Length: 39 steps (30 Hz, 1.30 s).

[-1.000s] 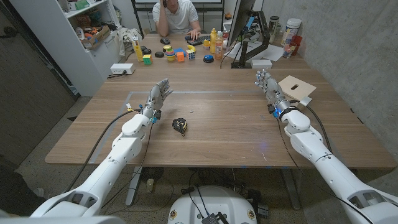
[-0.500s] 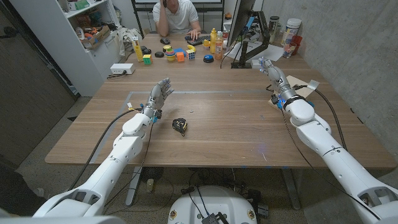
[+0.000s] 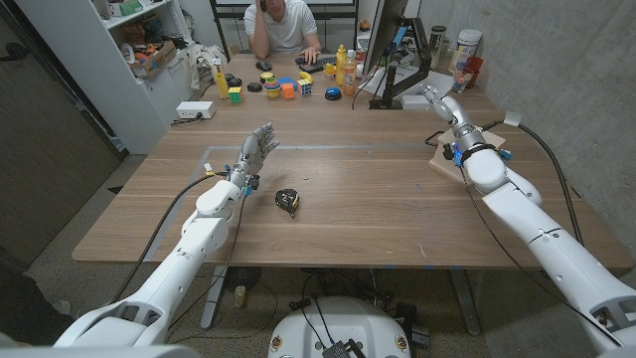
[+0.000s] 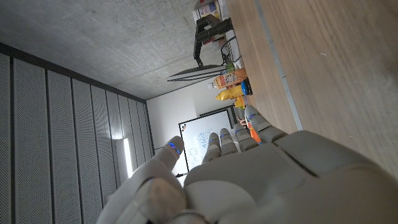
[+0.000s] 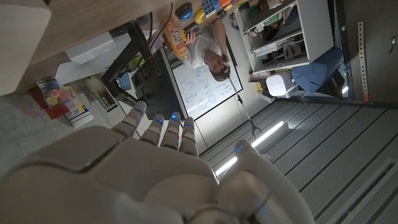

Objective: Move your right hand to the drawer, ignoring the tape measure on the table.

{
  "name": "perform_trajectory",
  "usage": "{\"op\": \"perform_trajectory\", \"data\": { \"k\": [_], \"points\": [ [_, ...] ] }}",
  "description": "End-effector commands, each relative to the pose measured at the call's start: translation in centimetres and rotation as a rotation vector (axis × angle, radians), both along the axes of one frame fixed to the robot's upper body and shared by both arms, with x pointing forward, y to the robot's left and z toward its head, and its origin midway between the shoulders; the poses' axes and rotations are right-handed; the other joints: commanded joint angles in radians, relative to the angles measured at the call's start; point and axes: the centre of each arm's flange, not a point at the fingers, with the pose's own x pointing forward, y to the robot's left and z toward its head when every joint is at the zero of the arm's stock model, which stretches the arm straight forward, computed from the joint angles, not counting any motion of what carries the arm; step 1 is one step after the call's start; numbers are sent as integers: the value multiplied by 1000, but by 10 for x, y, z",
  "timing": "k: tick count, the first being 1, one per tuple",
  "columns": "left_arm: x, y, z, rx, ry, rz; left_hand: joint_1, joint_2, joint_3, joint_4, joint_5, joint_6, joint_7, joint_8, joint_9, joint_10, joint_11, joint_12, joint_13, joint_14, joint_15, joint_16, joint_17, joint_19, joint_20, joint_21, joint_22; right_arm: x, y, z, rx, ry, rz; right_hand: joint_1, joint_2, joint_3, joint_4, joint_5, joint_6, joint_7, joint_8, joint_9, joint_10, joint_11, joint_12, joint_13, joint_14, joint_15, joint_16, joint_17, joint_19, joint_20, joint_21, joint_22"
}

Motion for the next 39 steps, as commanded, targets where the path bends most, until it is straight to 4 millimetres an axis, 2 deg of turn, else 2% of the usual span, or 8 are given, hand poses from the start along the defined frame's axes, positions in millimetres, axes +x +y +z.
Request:
{"op": "perform_trajectory", "data": {
  "k": [1, 6, 9, 11, 13, 25, 31, 39],
  "points": [
    [-3, -8, 2, 19, -10, -15, 1, 74, 7, -1, 6, -5, -5, 5, 5, -1, -9, 4, 3, -7, -26, 4, 4, 3, -57, -6, 4, -5, -30, 10, -81, -11, -260, 5, -13, -7, 0, 1, 10, -13, 4, 4, 5, -7, 6, 2, 2, 9, 2, 3, 0, 19, -5, 3],
    [-3, -9, 3, 26, -12, -15, 0, 74, 7, -1, 6, -5, -4, 5, 5, 0, -7, 4, 3, -7, -27, 4, 4, 4, -57, -8, 4, -7, -41, 13, -112, -13, -364, 7, -21, -12, -3, 2, 16, -19, 5, 3, 11, -9, 8, 2, 4, 10, 1, 3, -9, 31, -14, 3],
    [-2, -10, 3, 27, -11, -16, 0, 73, 7, -1, 6, -5, -5, 5, 5, 1, -6, 5, 3, -7, -27, 4, 4, 5, -56, -9, 4, -10, -44, 15, -138, -28, -436, 11, -36, -20, -9, 3, 21, -24, 6, 3, 14, -9, 9, 2, 6, 10, 0, 3, -11, 55, -21, 2],
    [-2, -11, 3, 29, -11, -17, 0, 73, 7, -1, 6, -6, -5, 5, 5, 1, -6, 5, 3, -7, -27, 4, 4, 5, -56, -10, 4, -12, -45, 17, -156, -35, -478, 19, -49, -27, -18, 5, 23, -29, 5, 3, 14, -9, 9, 2, 13, 11, 0, 2, 2, 84, -25, 2],
    [-1, -12, 3, 29, -11, -19, 0, 73, 6, -1, 6, -5, -5, 5, 5, 1, -7, 5, 3, -7, -28, 4, 4, 5, -56, -11, 5, -14, -44, 18, -185, -41, -526, 22, -54, -29, -21, 7, 24, -31, 5, 3, 16, -11, 9, 2, 16, 13, 0, 2, 8, 93, -26, 1],
    [1, -15, 3, 35, -11, -29, 0, 73, 6, 0, 6, -5, -6, 5, 5, 1, -9, 5, 3, -7, -29, 3, 4, 7, -55, -15, 5, -16, -33, 19, -311, -66, -722, 40, -60, -33, -32, 13, 29, -46, 6, 3, 13, -27, 8, 2, 33, 13, 1, 2, 30, 109, -31, 2],
    [1, -17, 4, 40, -17, -37, 0, 73, 6, 0, 6, -6, -5, 4, 5, 2, -8, 5, 3, -6, -29, 3, 4, 8, -54, -17, 5, -4, -31, 17, -349, 9, -786, 40, -64, -36, -33, 14, 27, -57, 4, 3, 10, -29, 7, 2, 33, 14, -1, 2, 37, 111, -33, 2],
    [0, -17, 3, 47, -20, -42, 0, 74, 6, 0, 6, -5, -5, 5, 5, 0, -10, 4, 3, -6, -28, 3, 4, 9, -54, -20, 5, 24, -39, 10, -370, 163, -867, 18, -74, -54, -23, 11, 26, -68, 3, 5, 0, -29, 5, 3, 24, 22, -6, 5, 46, 114, -40, 3]
  ]
}}
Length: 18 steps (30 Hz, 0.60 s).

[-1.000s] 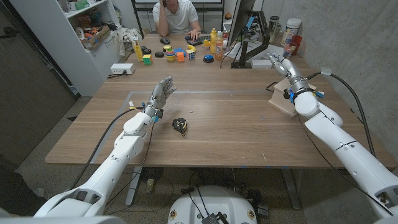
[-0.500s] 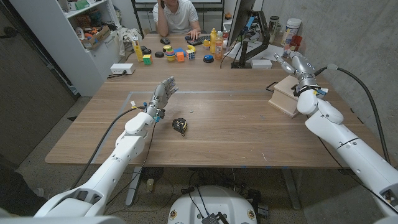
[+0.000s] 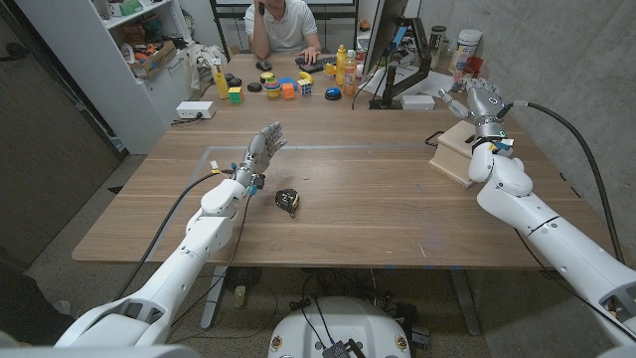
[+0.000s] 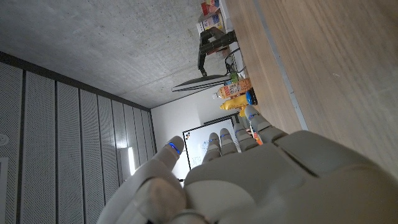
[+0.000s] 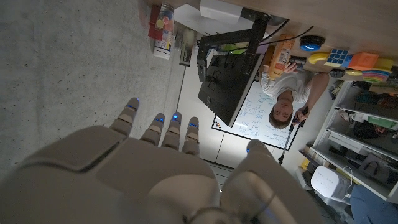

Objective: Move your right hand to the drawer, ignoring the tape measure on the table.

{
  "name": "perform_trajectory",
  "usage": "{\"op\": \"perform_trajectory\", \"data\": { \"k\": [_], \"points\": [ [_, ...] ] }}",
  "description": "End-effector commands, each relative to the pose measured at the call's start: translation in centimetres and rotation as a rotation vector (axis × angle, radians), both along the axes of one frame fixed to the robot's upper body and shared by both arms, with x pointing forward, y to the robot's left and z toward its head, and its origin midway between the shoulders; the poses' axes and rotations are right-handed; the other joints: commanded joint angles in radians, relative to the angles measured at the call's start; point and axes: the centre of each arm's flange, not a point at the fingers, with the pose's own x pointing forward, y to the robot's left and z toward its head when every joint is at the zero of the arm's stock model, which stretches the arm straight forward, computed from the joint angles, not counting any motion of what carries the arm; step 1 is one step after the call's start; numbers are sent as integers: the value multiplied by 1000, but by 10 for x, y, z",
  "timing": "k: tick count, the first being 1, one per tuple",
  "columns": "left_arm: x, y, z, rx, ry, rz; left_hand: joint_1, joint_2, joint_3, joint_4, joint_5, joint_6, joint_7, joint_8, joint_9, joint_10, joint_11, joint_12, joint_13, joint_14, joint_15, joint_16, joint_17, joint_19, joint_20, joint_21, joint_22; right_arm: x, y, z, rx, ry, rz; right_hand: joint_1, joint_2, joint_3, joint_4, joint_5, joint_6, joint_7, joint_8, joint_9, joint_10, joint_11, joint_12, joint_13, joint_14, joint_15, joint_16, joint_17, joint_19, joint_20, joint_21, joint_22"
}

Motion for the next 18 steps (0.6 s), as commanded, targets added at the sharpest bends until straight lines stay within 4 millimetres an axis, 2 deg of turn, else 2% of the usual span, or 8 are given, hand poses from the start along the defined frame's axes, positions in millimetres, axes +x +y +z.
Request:
{"op": "perform_trajectory", "data": {
  "k": [1, 9, 18],
  "points": [
    [0, -1, 0, 9, -4, -8, 0, 74, 6, 0, 6, -5, -5, 5, 5, 1, -9, 4, 3, -7, -29, 3, 4, 8, -52, -1, 5, 28, -8, -7, 16, 145, -167, -15, -13, -16, 5, 4, 2, -10, 3, 5, -7, -3, -3, 3, -4, 2, -3, 6, 10, 4, -9, 2],
    [1, 3, -3, 13, 11, 5, 0, 74, 6, -1, 6, -6, -5, 4, 5, 0, -9, 4, 3, -6, -28, 3, 4, 9, -52, -5, 5, 37, -19, -16, 68, 187, -176, -51, -28, -42, 23, 0, 8, -26, 4, 6, -11, -1, -2, 4, -4, 4, -2, 8, 11, 5, -21, 3],
    [3, 1, -2, 15, 9, -2, 0, 74, 6, -1, 6, -8, -5, 4, 5, -1, -8, 4, 3, -7, -27, 2, 4, 9, -53, -9, 5, 41, -32, -26, 111, 216, -196, -66, -36, -56, 32, -1, 0, -27, 0, 7, -12, -1, -2, 4, -5, 7, -3, 8, 12, 5, -29, 3]
  ]
}}
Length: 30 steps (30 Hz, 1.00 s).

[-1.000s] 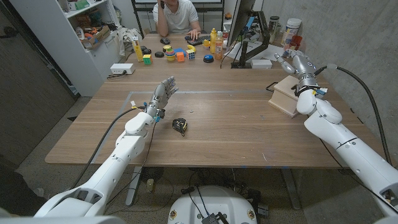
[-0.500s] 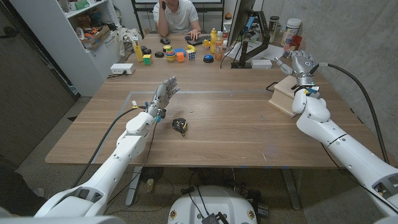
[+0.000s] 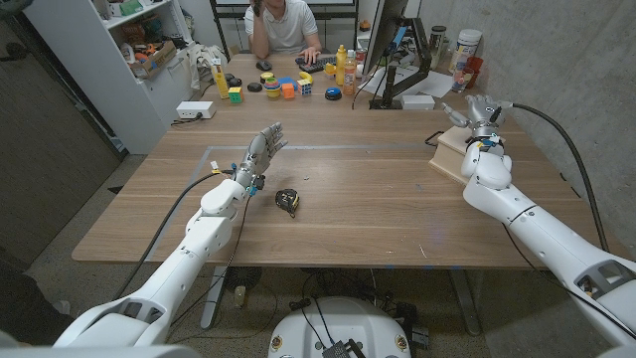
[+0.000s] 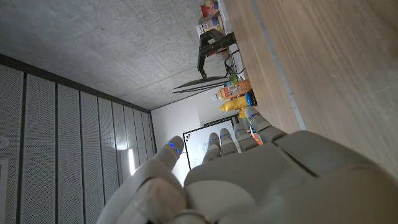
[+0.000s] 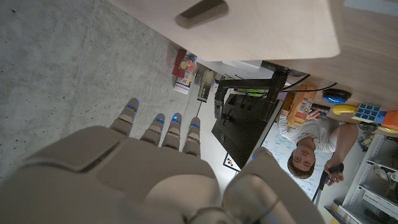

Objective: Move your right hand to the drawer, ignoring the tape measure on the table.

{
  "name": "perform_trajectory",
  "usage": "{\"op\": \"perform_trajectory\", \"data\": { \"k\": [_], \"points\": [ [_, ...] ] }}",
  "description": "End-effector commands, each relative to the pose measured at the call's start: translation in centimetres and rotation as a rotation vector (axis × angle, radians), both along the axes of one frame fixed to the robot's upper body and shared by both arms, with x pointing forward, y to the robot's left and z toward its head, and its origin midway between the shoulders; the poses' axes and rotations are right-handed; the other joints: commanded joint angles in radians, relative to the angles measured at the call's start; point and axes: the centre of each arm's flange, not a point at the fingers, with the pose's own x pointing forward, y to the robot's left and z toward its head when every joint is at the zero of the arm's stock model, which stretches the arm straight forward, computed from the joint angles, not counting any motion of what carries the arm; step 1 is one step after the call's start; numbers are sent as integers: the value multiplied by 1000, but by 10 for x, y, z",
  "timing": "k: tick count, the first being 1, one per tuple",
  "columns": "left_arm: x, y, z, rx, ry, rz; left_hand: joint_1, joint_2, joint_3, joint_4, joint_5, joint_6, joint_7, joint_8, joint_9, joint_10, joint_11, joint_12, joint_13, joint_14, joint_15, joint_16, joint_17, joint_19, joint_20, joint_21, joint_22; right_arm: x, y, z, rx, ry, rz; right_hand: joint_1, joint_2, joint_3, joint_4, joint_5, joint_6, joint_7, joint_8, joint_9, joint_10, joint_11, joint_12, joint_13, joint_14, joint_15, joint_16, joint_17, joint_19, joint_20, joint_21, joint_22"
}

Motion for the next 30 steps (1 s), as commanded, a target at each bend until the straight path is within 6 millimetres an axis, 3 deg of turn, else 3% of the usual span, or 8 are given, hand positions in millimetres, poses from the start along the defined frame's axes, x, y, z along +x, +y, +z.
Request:
{"op": "perform_trajectory", "data": {
  "k": [1, 12, 30],
  "points": [
    [2, -1, -1, 7, 8, -2, 0, 74, 6, -1, 6, -8, -5, 4, 5, 0, -9, 4, 3, -8, -27, 2, 4, 10, -53, -2, 5, 10, -19, -14, 64, 58, -56, -12, -2, -8, 0, -1, 0, -3, 0, 2, 0, 2, -2, 4, -5, 7, -3, 4, 9, 2, -4, 2],
    [4, 0, -1, 11, 16, 1, 0, 73, 6, -1, 6, -9, -6, 4, 5, -1, -8, 4, 3, -8, -27, 2, 4, 11, -52, -5, 5, 17, -30, -32, 107, 104, -79, -11, -3, -15, 2, 0, -13, 3, -5, 1, -2, 0, -2, 4, -4, 8, -3, 3, 11, 1, -11, 2],
    [7, 4, -2, 5, 18, 4, -1, 73, 5, 0, 6, -7, -4, 4, 5, -2, -7, 4, 3, -8, -26, 1, 4, 14, -53, -11, 5, 19, -22, -28, 96, 91, -58, -5, 1, -19, 3, 4, -15, 5, -4, 1, -3, 2, -1, 4, -2, 7, -4, 1, 14, 1, -21, 2]
  ]
}}
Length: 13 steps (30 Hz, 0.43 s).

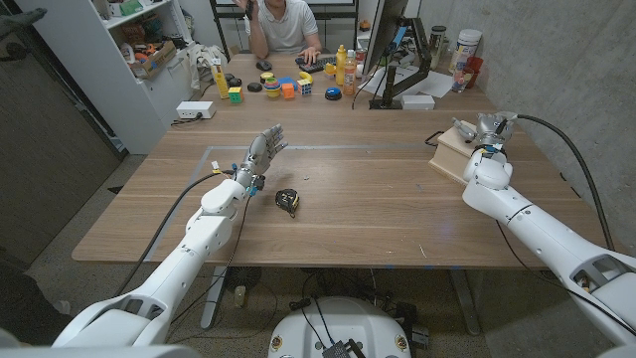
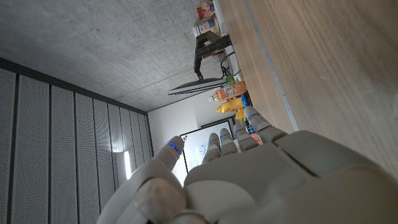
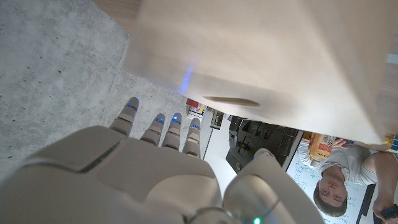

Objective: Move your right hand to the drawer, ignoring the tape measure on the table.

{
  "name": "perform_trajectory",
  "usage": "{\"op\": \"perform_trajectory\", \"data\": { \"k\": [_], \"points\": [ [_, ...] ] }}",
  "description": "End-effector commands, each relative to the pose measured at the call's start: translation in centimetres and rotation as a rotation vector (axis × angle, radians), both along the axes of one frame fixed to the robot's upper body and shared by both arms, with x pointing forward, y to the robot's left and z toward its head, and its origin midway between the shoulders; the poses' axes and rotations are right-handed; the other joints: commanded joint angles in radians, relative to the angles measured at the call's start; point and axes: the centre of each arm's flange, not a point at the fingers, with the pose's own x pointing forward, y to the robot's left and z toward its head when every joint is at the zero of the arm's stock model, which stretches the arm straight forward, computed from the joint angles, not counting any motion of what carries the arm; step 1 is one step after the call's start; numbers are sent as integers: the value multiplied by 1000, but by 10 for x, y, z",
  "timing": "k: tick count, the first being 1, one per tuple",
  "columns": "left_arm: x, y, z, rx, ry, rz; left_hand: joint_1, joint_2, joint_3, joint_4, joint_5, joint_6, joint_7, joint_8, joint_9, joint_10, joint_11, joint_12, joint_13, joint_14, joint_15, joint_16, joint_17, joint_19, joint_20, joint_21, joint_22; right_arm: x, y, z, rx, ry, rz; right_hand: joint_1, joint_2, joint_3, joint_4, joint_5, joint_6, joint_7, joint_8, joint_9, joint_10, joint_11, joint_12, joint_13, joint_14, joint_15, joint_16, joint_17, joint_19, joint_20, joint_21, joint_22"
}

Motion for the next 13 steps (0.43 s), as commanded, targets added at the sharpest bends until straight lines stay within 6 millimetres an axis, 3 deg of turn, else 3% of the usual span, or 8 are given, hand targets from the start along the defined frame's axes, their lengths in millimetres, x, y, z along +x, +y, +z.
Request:
{"op": "perform_trajectory", "data": {
  "k": [1, 13],
  "points": [
    [1, 3, 0, -4, 0, 3, -1, 73, 5, 0, 6, -4, -1, 4, 5, -2, -8, 4, 3, -8, -26, 1, 4, 8, -47, -4, 5, 3, 3, 0, 2, 2, 8, -5, 1, -7, -1, 4, -1, 1, -4, 1, -3, 3, -1, 4, 0, 5, -4, 1, 3, 5, -6, 2],
    [5, 4, 2, -4, 0, -2, -1, 73, 5, 0, 6, -5, 0, 4, 5, -1, -8, 4, 3, -8, -25, 1, 4, 9, -47, -8, 6, 5, 3, 1, 6, 4, 7, 0, 5, -10, 0, 7, -3, 2, -3, 1, -1, 5, 0, 4, 0, 5, -4, 1, 5, 5, -13, 2]
  ]
}}
